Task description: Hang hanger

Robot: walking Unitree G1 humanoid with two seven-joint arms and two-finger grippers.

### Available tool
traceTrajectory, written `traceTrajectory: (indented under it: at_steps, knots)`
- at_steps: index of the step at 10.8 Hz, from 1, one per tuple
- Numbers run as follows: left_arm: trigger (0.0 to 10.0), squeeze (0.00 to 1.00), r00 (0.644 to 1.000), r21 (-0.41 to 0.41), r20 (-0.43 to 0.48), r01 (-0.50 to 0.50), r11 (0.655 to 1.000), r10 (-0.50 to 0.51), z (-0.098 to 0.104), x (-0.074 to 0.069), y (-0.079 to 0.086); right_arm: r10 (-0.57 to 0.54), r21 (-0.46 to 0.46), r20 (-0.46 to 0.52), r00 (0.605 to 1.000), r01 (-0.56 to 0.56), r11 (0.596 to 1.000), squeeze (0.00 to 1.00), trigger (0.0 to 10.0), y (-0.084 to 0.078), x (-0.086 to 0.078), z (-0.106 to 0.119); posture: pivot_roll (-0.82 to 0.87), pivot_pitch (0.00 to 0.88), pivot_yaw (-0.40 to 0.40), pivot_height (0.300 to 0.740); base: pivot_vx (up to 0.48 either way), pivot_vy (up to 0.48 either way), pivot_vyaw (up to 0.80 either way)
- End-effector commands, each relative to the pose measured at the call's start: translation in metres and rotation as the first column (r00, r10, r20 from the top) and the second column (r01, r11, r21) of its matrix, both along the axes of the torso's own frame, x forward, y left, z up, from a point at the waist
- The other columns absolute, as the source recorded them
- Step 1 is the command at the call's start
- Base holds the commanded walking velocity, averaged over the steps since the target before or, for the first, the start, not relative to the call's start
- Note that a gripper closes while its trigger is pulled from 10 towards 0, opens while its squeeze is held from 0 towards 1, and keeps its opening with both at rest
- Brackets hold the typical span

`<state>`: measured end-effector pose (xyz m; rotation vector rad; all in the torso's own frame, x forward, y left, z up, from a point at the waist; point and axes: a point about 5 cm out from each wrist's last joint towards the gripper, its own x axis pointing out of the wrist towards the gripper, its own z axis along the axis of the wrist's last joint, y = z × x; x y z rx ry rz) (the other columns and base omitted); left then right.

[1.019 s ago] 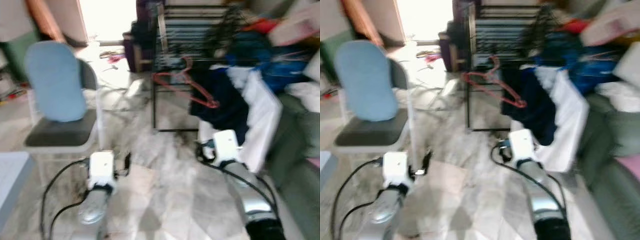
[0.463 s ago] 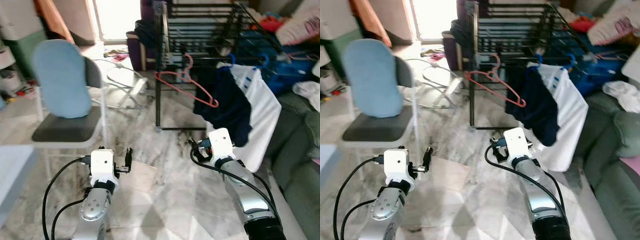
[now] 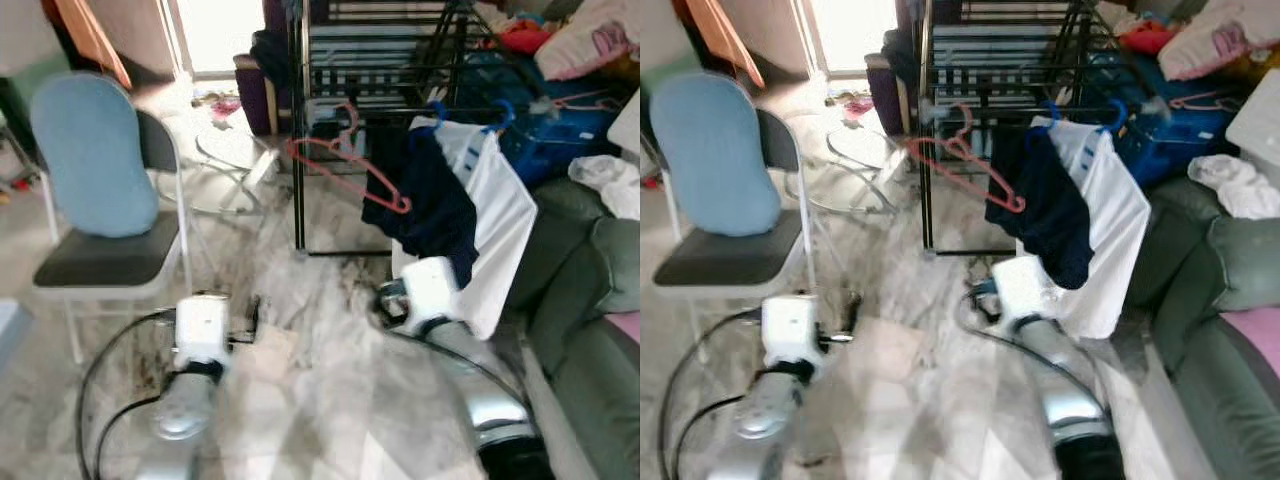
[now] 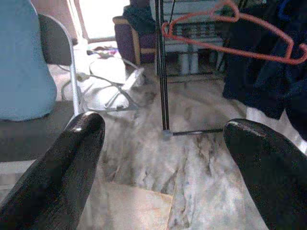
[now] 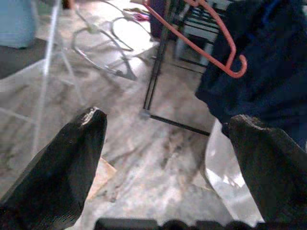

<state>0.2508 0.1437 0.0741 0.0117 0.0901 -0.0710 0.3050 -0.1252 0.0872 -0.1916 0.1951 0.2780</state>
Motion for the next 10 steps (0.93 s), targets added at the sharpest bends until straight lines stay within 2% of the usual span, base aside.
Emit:
traceTrajectory:
  at_steps: [1, 2, 5, 7, 8, 10]
  knots:
    - [10.0, 0.00, 1.000, -0.009, -0.001, 0.030, 1.000, -0.030, 0.000, -0.001, -0.008, -0.016, -0.012, 0.009, 1.000, 0.016, 1.000, 0.00, 10.0, -0.008, 0.001, 0.002, -0.07, 0.000, 0.016, 0.740, 0.000, -0.326, 0.00]
    - [10.0, 0.00, 1.000, -0.001, 0.004, 0.030, 1.000, -0.030, 0.001, 0.001, -0.008, -0.012, -0.013, 0.006, 1.000, 0.012, 1.000, 0.00, 10.0, -0.007, 0.003, 0.002, -0.05, 0.000, -0.005, 0.740, 0.000, -0.322, 0.00]
    - [10.0, 0.00, 0.993, 0.037, -0.031, -0.109, 0.993, 0.110, -0.003, 0.002, 0.006, 0.004, -0.003, -0.016, 1.000, -0.004, 1.000, 0.00, 10.0, -0.006, 0.005, -0.001, -0.04, 0.000, 0.001, 0.740, 0.000, 0.000, 0.00]
    - [10.0, 0.00, 0.991, 0.065, -0.024, -0.131, 0.989, 0.133, -0.002, 0.003, 0.007, 0.046, 0.051, -0.013, 0.999, -0.045, 0.998, 0.00, 10.0, 0.004, 0.002, 0.001, -0.04, 0.000, 0.004, 0.740, 0.000, 0.000, 0.00]
    - [10.0, 0.00, 0.991, 0.073, -0.027, -0.128, 0.989, 0.130, -0.003, 0.002, 0.007, 0.107, 0.057, 0.023, 0.994, -0.109, 0.992, 0.00, 10.0, 0.012, -0.003, 0.005, -0.04, 0.000, 0.008, 0.740, 0.000, 0.000, 0.80]
    - [10.0, 0.00, 0.990, 0.078, -0.030, -0.138, 0.987, 0.141, -0.003, 0.002, 0.008, 0.124, 0.090, 0.027, 0.992, -0.126, 0.988, 0.00, 10.0, 0.013, -0.006, 0.006, -0.04, 0.000, 0.015, 0.740, 0.000, 0.000, 0.80]
